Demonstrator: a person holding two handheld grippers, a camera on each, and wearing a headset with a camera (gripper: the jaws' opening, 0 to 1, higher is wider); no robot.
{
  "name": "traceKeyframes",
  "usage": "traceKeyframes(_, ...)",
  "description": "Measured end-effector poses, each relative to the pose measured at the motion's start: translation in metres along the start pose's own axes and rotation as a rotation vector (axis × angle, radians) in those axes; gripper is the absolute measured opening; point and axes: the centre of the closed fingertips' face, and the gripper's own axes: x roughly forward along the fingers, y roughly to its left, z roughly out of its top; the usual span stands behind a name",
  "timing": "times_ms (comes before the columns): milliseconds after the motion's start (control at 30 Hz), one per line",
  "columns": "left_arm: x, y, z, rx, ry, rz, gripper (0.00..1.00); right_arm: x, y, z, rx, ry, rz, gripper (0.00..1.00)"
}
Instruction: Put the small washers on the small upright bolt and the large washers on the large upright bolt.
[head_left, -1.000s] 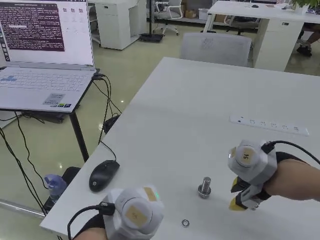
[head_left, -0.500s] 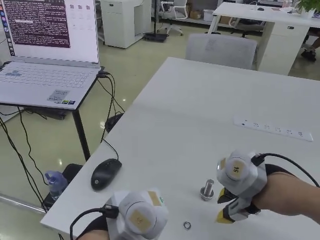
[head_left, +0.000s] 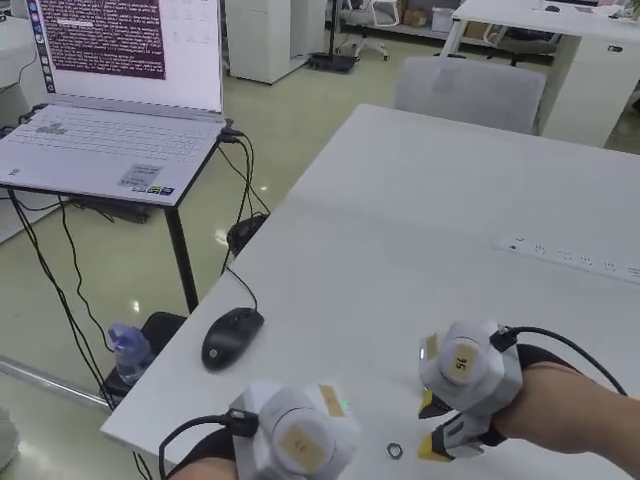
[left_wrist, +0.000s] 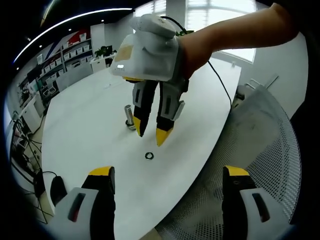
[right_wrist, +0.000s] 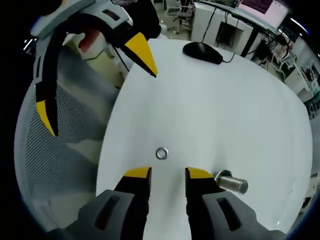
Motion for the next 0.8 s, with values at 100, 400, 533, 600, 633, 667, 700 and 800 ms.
traceKeyframes(100,-0.001,0.0,-0.002,-0.012,-0.003,-0.001,0.88,0.006,0.001,0.002,-0.009,0.005,0.006,0.28)
traceKeyframes(400,-0.002,0.001,0.0,-0.027,-0.025,0.0,0.88,0.02,0.002,0.007,-0.035,0.017,0.015,0.27)
traceKeyframes(533,0.0,0.003,-0.005,-0.006,-0.009,0.008,0.89,0.028,0.004,0.007,-0.043,0.033,0.019,0.26)
traceKeyframes(600,0.0,0.003,-0.006,-0.007,-0.008,0.006,0.89,0.029,0.004,0.007,-0.045,0.036,0.02,0.26)
traceKeyframes(633,0.001,0.003,-0.006,-0.01,-0.009,0.006,0.89,0.03,0.004,0.008,-0.043,0.033,0.021,0.26)
traceKeyframes(667,0.001,0.003,-0.006,-0.01,-0.009,0.007,0.9,0.03,0.004,0.008,-0.043,0.033,0.02,0.26)
traceKeyframes(700,0.0,0.003,-0.007,-0.008,-0.008,0.009,0.9,0.031,0.004,0.008,-0.046,0.04,0.019,0.26)
traceKeyframes(800,0.0,0.003,-0.006,-0.007,-0.011,0.012,0.9,0.033,0.004,0.008,-0.049,0.043,0.016,0.25)
